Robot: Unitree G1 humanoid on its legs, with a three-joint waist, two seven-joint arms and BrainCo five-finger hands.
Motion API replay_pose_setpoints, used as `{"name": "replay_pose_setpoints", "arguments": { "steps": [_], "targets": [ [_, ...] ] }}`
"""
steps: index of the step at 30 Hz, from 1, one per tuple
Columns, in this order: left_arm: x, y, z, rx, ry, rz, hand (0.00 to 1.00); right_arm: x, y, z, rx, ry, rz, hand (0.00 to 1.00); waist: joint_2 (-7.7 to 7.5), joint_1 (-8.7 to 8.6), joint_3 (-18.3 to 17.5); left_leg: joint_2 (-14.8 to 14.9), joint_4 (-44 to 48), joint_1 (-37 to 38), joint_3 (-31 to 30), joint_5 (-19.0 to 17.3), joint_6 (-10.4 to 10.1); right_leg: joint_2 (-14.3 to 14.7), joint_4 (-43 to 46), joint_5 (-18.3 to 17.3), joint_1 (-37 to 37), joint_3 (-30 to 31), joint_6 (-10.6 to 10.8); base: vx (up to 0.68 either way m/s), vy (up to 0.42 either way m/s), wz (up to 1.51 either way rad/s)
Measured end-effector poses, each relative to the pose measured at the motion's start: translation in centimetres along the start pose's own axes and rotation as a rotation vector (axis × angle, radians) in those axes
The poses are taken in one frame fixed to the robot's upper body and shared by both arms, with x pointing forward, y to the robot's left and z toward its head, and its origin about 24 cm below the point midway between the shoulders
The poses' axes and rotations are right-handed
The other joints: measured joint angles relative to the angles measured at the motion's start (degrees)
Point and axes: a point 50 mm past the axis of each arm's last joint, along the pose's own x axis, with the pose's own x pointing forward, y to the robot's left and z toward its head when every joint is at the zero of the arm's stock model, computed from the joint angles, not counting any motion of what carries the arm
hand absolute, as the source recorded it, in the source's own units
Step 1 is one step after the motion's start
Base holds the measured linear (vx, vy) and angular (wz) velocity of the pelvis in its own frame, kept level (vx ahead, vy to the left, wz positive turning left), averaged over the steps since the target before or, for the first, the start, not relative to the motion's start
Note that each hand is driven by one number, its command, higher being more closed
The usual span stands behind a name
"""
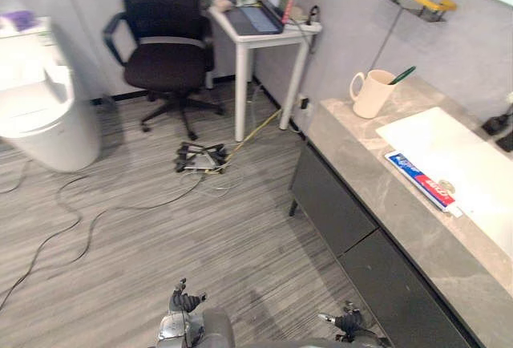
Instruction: Organize washtable
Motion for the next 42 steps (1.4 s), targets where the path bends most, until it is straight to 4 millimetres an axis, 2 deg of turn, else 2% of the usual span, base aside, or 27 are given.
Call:
{"name": "replay_pose_setpoints", "arguments": {
  "steps": [2, 3, 5, 6, 7, 8, 10, 12, 15, 16, 17, 18, 19, 21, 22, 24, 26, 27, 28, 29, 30, 33, 36, 38, 39, 40, 42],
  "targets": [
    [-0.1, 0.0, -0.7, 0.003, 0.034, -0.001, 0.00, 0.2, 0.3, 0.8, -0.011, -0.024, 0.010, 0.00, 0.31, -0.16, 0.13, 0.23, -6.30, 7.43, 6.42, 0.42, 0.78, -3.87, 2.45, -0.88, -1.26, -16.20, -1.09, 0.17, 0.201, -1.17],
    [-0.1, -0.1, -0.8, 0.003, 0.038, -0.003, 0.00, 0.2, 0.6, 1.0, -0.024, -0.033, 0.022, 0.00, 0.50, -0.14, 0.15, 0.48, -8.10, 9.27, 8.47, 0.57, 0.92, -3.93, 1.85, -1.02, -1.39, -19.48, -1.27, 0.15, 0.129, -1.44],
    [-0.3, -0.4, -1.7, 0.014, 0.077, -0.019, 0.00, 0.4, 1.3, 1.8, -0.061, -0.058, 0.047, 0.00, 2.16, -0.61, -0.15, 1.37, -12.60, 13.22, 15.55, 0.87, 0.70, -1.40, -4.32, -0.77, -3.13, -28.42, -1.44, 0.14, 0.108, -1.43],
    [-0.2, -0.5, -1.7, 0.018, 0.079, -0.021, 0.00, 0.5, 1.4, 1.9, -0.063, -0.060, 0.048, 0.00, 2.25, -0.78, -0.10, 1.34, -12.88, 13.37, 15.96, 0.90, 0.65, -1.12, -5.36, -0.58, -3.26, -29.15, -1.57, 0.10, 0.045, -1.16],
    [-0.2, -0.5, -1.9, 0.039, 0.089, -0.029, 0.00, 0.7, 1.6, 2.6, -0.070, -0.069, 0.055, 0.00, 2.34, -1.78, -0.06, 1.05, -14.12, 14.02, 18.50, 1.01, 0.47, 0.23, -11.78, 1.91, -3.87, -32.91, -3.51, 0.16, -0.018, -0.81],
    [-0.1, -0.5, -2.1, 0.060, 0.106, -0.037, 0.00, 0.8, 1.6, 2.9, -0.071, -0.075, 0.054, 0.00, 2.50, -3.06, 0.16, 0.77, -14.67, 14.54, 19.68, 1.05, 0.39, 1.15, -15.64, 8.09, -3.79, -33.92, -5.76, 0.22, -0.046, -0.93],
    [-0.1, -0.7, -1.9, 0.072, 0.107, -0.049, 0.00, 1.0, 1.0, 3.0, -0.079, -0.075, 0.042, 0.00, 3.30, -3.46, 0.57, 0.82, -17.12, 16.52, 19.68, 2.43, -1.42, 2.62, -16.37, 8.79, -2.77, -33.04, -6.35, 0.21, -0.058, -0.53],
    [-0.2, -1.6, -1.9, 0.064, 0.105, -0.069, 0.00, 1.2, -0.2, 3.2, -0.067, -0.080, 0.008, 0.00, 4.77, -3.55, 1.38, -0.03, -20.15, 19.44, 19.69, 4.35, -2.05, 3.03, -16.01, 7.54, -1.94, -31.76, -5.82, 0.17, -0.071, -0.32],
    [-0.2, -2.0, -1.7, 0.060, 0.091, -0.079, 0.00, 1.2, -0.7, 2.7, -0.055, -0.061, -0.009, 0.00, 4.58, -4.13, 1.57, 1.43, -13.17, 18.10, 18.73, 4.49, -2.66, 3.46, -17.38, 5.96, 0.34, -30.89, -5.54, 0.15, -0.099, -0.11],
    [-0.1, -1.8, -1.2, 0.056, 0.071, -0.072, 0.00, 1.1, -0.7, 2.4, -0.056, -0.057, -0.008, 0.00, 4.27, -4.18, 1.81, 3.63, -3.02, 15.08, 16.87, 4.38, -2.78, 4.25, -19.39, 5.97, 2.78, -30.52, -5.54, 0.12, -0.155, -0.26],
    [-0.3, -1.8, -1.3, 0.044, 0.063, -0.070, 0.00, 1.1, -0.9, 2.3, -0.064, -0.059, -0.010, 0.00, 5.27, -4.01, 2.02, 7.55, 9.68, 11.27, 14.35, 5.40, -2.12, 6.18, -21.25, 5.77, 5.42, -29.55, -5.88, 0.11, -0.140, -0.40],
    [-0.4, -1.8, -1.3, 0.033, 0.058, -0.067, 0.00, 1.1, -1.1, 2.3, -0.068, -0.060, -0.015, 0.00, 5.73, -3.84, 2.34, 9.35, 15.39, 9.13, 12.71, 6.76, -1.80, 7.22, -21.79, 5.47, 6.62, -28.86, -6.27, 0.15, -0.067, -0.82],
    [-0.4, -1.9, -1.0, 0.027, 0.043, -0.069, 0.00, 1.1, -1.4, 2.2, -0.078, -0.056, -0.022, 0.00, 6.48, -2.78, 2.58, 11.70, 25.25, 5.10, 8.63, 6.23, -1.95, 8.65, -21.95, 3.86, 8.41, -26.17, -7.08, 0.13, 0.003, -0.79],
    [-0.4, -1.7, -0.7, 0.027, 0.031, -0.073, 0.00, 1.1, -1.2, 2.2, -0.075, -0.054, -0.017, 0.00, 5.81, -2.70, 2.71, 10.95, 27.69, 1.01, 6.82, 3.38, -2.02, 8.36, -22.12, 3.35, 9.60, -23.03, -7.09, 0.16, 0.029, -0.87],
    [-0.4, -1.7, -0.6, 0.024, 0.025, -0.072, 0.00, 1.0, -1.2, 2.1, -0.073, -0.051, -0.017, 0.00, 5.70, -2.59, 2.68, 10.63, 26.55, -0.07, 6.81, 2.97, -1.87, 8.01, -22.19, 3.36, 9.77, -22.09, -7.06, 0.20, 0.081, -0.98],
    [-0.4, -1.9, -0.3, 0.012, 0.010, -0.073, 0.00, 1.1, -1.1, 2.3, -0.064, -0.047, -0.018, 0.00, 5.26, -2.54, 2.87, 7.57, 18.85, -3.30, 4.40, 2.29, -0.78, 6.59, -22.27, 3.18, 10.34, -17.95, -6.08, 0.25, 0.194, -1.00],
    [-0.4, -2.2, 0.0, 0.005, -0.003, -0.077, 0.00, 1.0, -1.1, 1.9, -0.058, -0.038, -0.020, 0.00, 4.97, -1.18, 2.86, 1.12, 2.43, -3.34, -3.81, 2.78, -1.54, 4.41, -21.52, 2.21, 10.05, -12.44, -2.93, 0.25, 0.329, -1.17],
    [-0.5, -2.3, -0.2, 0.002, 0.000, -0.080, 0.00, 0.9, -1.3, 1.9, -0.057, -0.041, -0.025, 0.00, 5.41, -1.04, 2.62, -0.12, -2.09, -2.98, -7.28, 3.32, -2.36, 4.46, -21.03, 1.63, 9.83, -11.15, -2.00, 0.22, 0.365, -1.13],
    [-0.4, -1.9, -0.1, 0.003, -0.003, -0.070, 0.00, 0.9, -1.1, 1.9, -0.057, -0.040, -0.022, 0.00, 5.04, -0.81, 2.35, -1.48, -3.43, -2.32, -9.13, 4.42, -2.49, 4.01, -19.57, 0.58, 9.38, -8.50, -0.46, 0.19, 0.282, -0.66],
    [-0.3, -1.6, -0.1, 0.011, -0.005, -0.063, 0.00, 0.8, -0.8, 1.7, -0.054, -0.037, -0.019, 0.00, 4.63, -1.23, 2.10, -2.40, -4.00, -2.09, -8.59, 3.93, -2.08, 3.15, -19.83, 0.76, 9.20, -8.01, -0.55, 0.26, 0.310, -0.54],
    [-0.2, -1.4, 0.2, 0.018, -0.016, -0.057, 0.00, 0.7, -0.2, 1.5, -0.046, -0.029, -0.010, 0.00, 2.15, -1.40, 1.10, -3.20, -3.05, -2.27, -7.32, 2.63, -0.77, 2.19, -20.17, 1.10, 8.97, -6.68, -0.84, 0.27, 0.280, -0.35],
    [0.0, -1.0, 0.2, 0.031, -0.011, -0.049, 0.00, 0.4, 0.8, 1.1, -0.041, -0.017, 0.011, 0.00, 1.44, -0.94, 0.57, -3.26, 0.18, -1.87, -3.72, -1.22, 1.13, 1.06, -20.16, 2.24, 8.75, -3.66, -0.75, 0.24, 0.262, -0.46],
    [0.1, -1.2, 0.1, 0.040, 0.004, -0.057, 0.00, 0.5, 1.1, 1.1, -0.062, -0.010, 0.025, 0.00, 1.26, 0.35, 0.13, -4.00, -2.71, 1.90, 0.07, -1.39, 1.56, -0.61, -17.44, 4.90, 6.88, -2.26, 0.46, 0.24, 0.203, -0.73],
    [0.0, -1.3, -0.2, 0.040, 0.016, -0.061, 0.00, 0.6, 1.1, 1.4, -0.068, -0.020, 0.022, 0.00, 1.82, 0.50, 0.01, -3.96, -4.05, 3.81, 1.48, -1.57, 2.12, -0.87, -12.63, 5.64, 4.97, -2.36, 1.01, 0.15, 0.094, -0.48],
    [-0.1, -1.6, -0.6, 0.047, 0.032, -0.069, 0.00, 0.7, 1.1, 2.0, -0.077, -0.038, 0.021, 0.00, 2.89, 0.31, 0.52, -3.84, -5.84, 6.93, 2.04, -1.65, 2.45, -1.29, -4.68, 6.83, 1.92, -3.17, 0.73, 0.17, 0.065, -0.22],
    [-0.1, -1.8, -0.7, 0.055, 0.037, -0.078, 0.00, 0.8, 1.1, 2.1, -0.079, -0.041, 0.021, 0.00, 4.10, 0.20, 0.98, -3.53, -7.23, 9.12, 2.10, -1.84, 3.05, -1.56, -1.48, 4.33, 0.97, -5.23, 0.22, 0.13, 0.014, -0.19],
    [-0.2, -1.9, -0.8, 0.063, 0.038, -0.083, 0.00, 0.7, 1.2, 2.0, -0.088, -0.040, 0.025, 0.00, 4.07, 0.25, 0.63, -3.03, -7.96, 10.51, 1.22, -1.83, 3.02, -0.27, -2.23, 1.71, -0.11, -8.16, -1.08, 0.10, -0.065, 0.18]
  ]
}}
